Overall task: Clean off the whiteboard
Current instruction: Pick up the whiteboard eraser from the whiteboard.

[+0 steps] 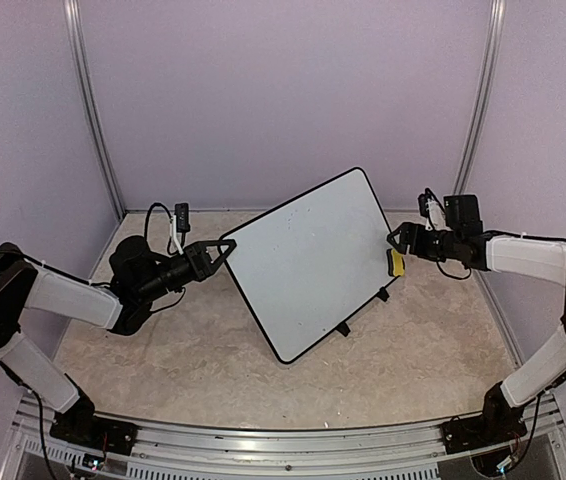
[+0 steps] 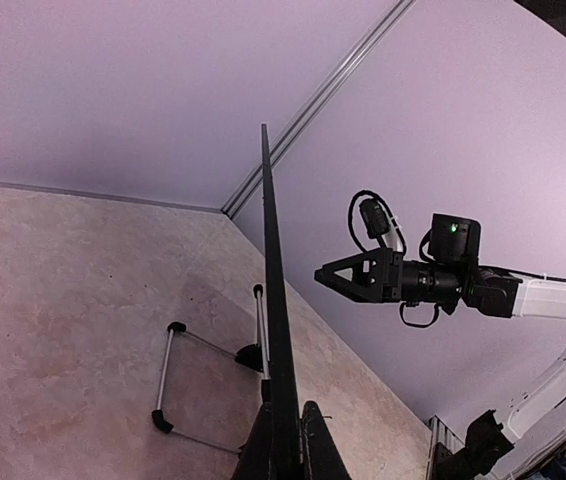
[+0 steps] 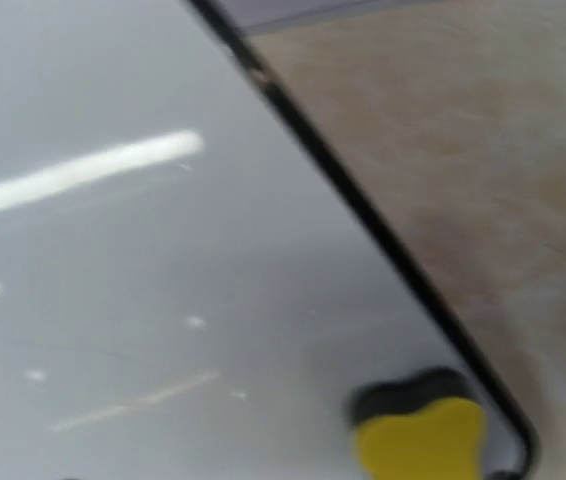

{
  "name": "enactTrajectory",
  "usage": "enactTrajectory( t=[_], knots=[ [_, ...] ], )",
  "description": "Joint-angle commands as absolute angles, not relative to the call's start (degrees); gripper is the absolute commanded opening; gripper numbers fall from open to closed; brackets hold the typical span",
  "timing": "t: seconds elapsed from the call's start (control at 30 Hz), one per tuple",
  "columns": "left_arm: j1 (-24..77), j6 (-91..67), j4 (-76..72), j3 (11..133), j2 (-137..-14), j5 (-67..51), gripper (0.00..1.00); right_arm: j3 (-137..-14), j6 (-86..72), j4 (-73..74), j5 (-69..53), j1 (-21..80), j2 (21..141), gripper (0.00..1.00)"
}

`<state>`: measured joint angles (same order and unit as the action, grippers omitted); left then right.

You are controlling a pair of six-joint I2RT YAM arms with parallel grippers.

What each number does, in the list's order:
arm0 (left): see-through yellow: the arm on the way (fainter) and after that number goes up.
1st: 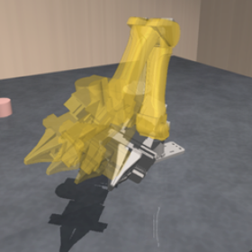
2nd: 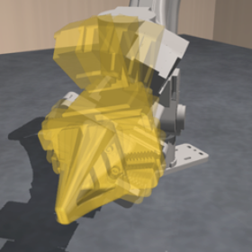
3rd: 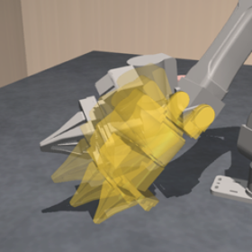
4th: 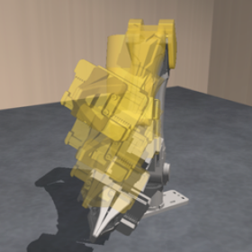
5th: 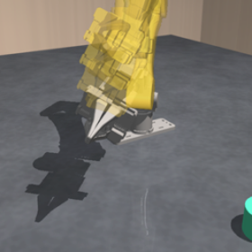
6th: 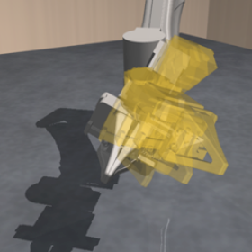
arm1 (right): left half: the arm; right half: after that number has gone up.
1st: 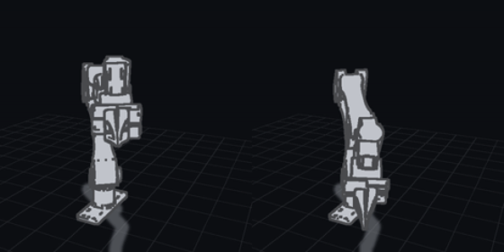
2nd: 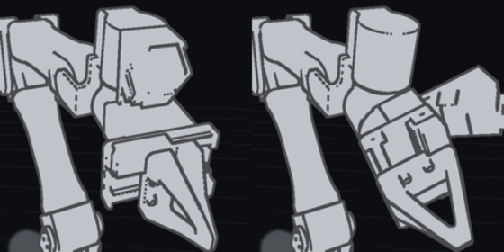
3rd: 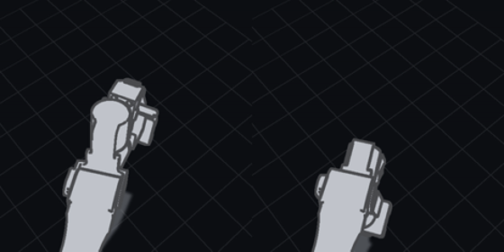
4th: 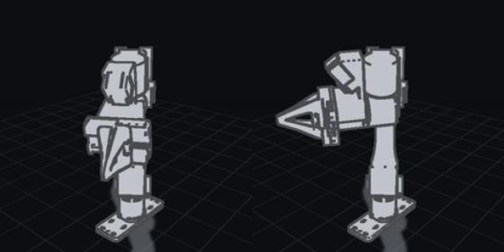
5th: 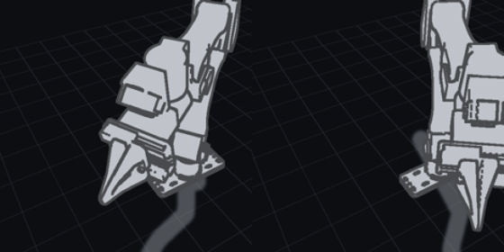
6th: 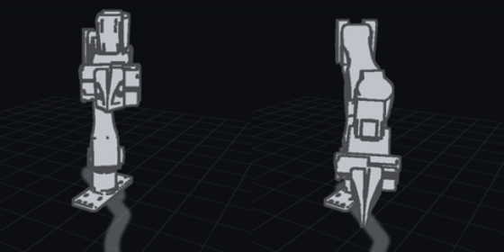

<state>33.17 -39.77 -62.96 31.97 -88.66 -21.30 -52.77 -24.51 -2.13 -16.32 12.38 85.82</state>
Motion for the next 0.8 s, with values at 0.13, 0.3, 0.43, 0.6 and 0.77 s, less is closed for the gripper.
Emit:
enactTrajectory(
  t=[0.13,0.3,0.43,0.6,0.77],
  knots=[
    [34.0,-38.5,-67.1,33.0,-88.1,-24.3,0.0,-50.4,-21.2,0.1,-10.2,12.5,89.2,0.62],
    [34.2,-38.3,-67.0,33.0,-88.1,-24.1,0.0,-51.2,-20.8,-1.3,-10.2,12.5,92.5,0.53],
    [34.1,-38.2,-66.8,33.0,-88.0,-24.1,0.0,-51.7,-20.7,-2.0,-11.2,12.5,94.2,0.52],
    [34.1,-38.2,-67.0,33.0,-88.0,-24.1,0.0,-51.8,-20.3,-2.6,-11.3,12.5,95.3,0.52],
    [34.0,-38.2,-67.1,33.0,-88.0,-24.1,0.0,-51.9,-21.1,-3.4,-11.5,12.4,95.9,0.41]
  ],
)
